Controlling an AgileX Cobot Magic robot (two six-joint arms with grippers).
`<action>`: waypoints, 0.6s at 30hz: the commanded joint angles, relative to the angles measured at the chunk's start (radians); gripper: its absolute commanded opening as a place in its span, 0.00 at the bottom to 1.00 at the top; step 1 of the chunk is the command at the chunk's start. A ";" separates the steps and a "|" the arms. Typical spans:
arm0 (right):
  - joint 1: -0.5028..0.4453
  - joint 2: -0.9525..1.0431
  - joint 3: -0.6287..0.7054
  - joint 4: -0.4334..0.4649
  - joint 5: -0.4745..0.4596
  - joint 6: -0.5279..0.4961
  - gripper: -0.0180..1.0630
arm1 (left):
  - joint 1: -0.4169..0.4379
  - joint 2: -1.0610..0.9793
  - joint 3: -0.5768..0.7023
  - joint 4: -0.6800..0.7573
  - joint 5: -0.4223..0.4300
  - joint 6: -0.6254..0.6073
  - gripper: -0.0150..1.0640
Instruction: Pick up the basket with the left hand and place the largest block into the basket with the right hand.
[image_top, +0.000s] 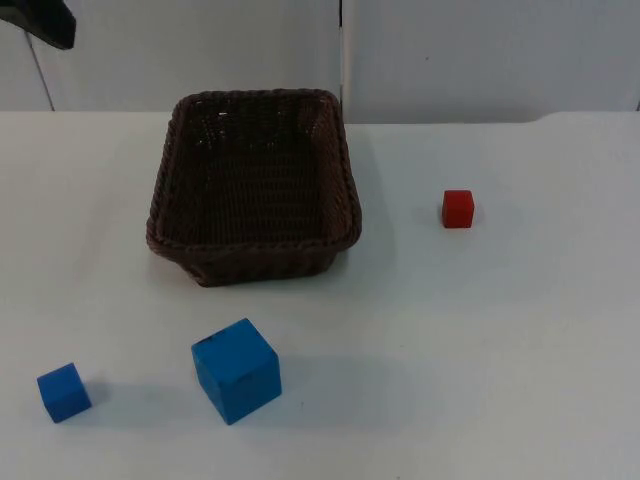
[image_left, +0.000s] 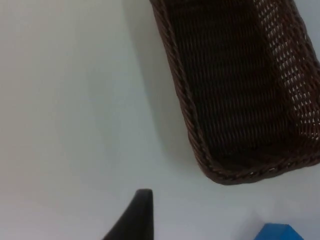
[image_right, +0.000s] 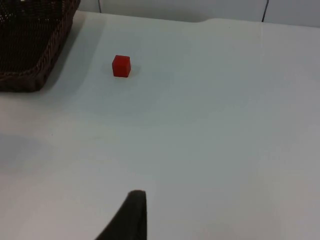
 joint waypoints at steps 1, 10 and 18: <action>-0.021 -0.003 0.006 0.004 -0.004 0.000 0.99 | 0.000 0.049 -0.025 -0.022 -0.005 0.006 0.99; -0.099 -0.003 0.006 0.004 -0.004 0.000 0.99 | 0.000 0.185 -0.081 -0.104 -0.007 0.080 0.99; -0.140 -0.003 0.006 0.002 -0.004 0.000 0.99 | 0.000 0.336 -0.153 -0.122 -0.026 0.087 0.99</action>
